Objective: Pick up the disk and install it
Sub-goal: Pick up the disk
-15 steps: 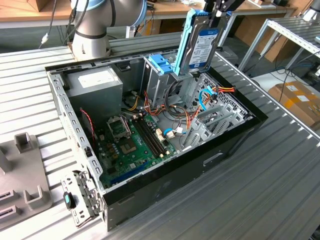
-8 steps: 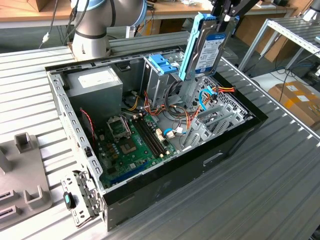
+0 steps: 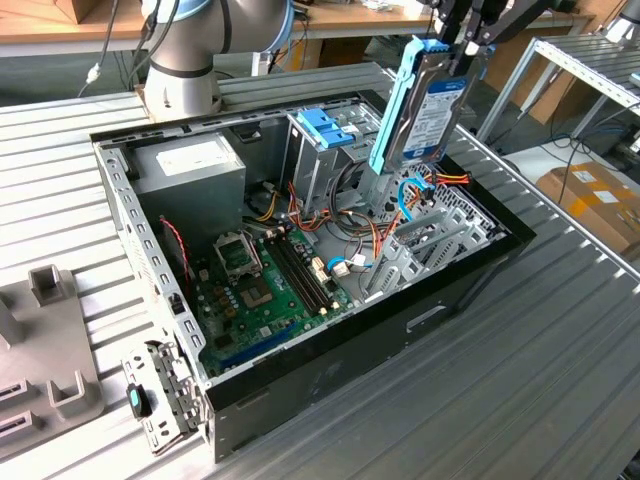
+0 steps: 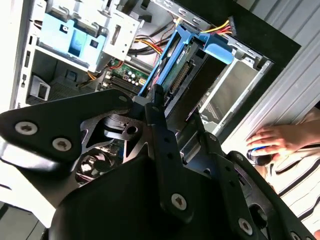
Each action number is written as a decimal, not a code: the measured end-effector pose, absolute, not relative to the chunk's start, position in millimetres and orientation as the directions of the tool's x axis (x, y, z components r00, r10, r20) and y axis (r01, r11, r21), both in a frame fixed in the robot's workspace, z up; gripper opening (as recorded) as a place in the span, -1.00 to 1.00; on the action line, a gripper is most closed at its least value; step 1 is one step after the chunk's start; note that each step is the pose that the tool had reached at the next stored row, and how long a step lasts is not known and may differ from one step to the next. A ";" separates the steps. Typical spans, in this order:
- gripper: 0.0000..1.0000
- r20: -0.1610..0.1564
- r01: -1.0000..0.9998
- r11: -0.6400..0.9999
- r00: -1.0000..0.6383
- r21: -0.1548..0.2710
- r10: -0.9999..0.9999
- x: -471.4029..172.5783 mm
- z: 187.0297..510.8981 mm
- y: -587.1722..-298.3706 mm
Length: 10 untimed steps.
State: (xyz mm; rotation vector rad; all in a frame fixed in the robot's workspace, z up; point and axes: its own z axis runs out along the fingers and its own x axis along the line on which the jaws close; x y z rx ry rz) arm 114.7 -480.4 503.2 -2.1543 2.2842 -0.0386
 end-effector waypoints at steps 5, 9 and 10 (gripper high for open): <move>-0.30 0.016 -0.998 0.058 -0.059 -0.019 -0.998 114.7 503.3 -498.0; -0.30 0.016 -0.998 0.058 -0.059 -0.019 -0.998 114.7 503.4 -512.2; -0.30 0.016 -0.998 0.058 -0.059 -0.019 -0.998 114.7 503.4 -515.8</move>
